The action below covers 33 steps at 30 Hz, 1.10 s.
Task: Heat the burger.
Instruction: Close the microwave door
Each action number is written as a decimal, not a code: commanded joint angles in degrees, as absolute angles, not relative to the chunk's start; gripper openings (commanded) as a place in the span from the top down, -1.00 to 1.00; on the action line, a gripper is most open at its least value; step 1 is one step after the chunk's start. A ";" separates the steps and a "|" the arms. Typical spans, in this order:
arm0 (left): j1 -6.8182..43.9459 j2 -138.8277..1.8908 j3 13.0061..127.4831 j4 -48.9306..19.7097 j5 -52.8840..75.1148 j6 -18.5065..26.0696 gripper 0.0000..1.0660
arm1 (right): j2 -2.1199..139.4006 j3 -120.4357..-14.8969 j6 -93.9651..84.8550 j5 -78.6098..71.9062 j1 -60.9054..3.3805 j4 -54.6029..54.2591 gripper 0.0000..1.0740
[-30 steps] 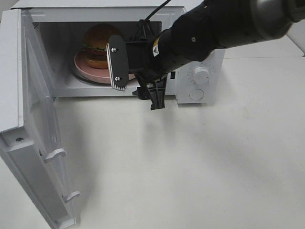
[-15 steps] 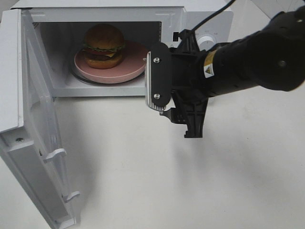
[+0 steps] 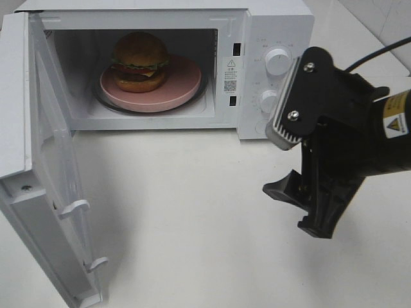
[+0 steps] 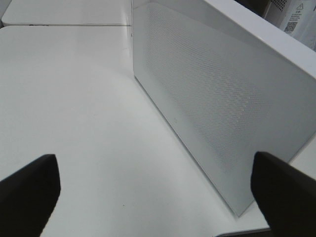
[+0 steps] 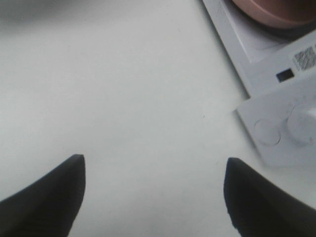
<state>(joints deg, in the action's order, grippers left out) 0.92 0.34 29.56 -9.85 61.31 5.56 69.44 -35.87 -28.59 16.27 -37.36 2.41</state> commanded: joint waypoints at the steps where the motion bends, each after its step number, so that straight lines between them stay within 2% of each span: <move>1: 0.63 1.38 29.62 -10.14 61.36 5.21 -0.83 | 66.06 -35.58 -22.80 22.17 -37.53 0.57 -0.42; 10: 0.63 1.38 29.62 -10.14 61.36 5.21 -0.83 | 51.45 -35.58 -3.95 42.46 -37.53 0.57 -0.41; 19: 0.63 1.38 29.62 -10.14 61.36 5.21 -0.83 | 37.13 -35.58 -1.26 60.79 -37.53 0.74 -0.41; 33: 0.63 1.38 29.62 -10.14 61.36 5.21 -0.83 | 20.34 -32.95 1.09 67.44 -36.38 1.43 -0.41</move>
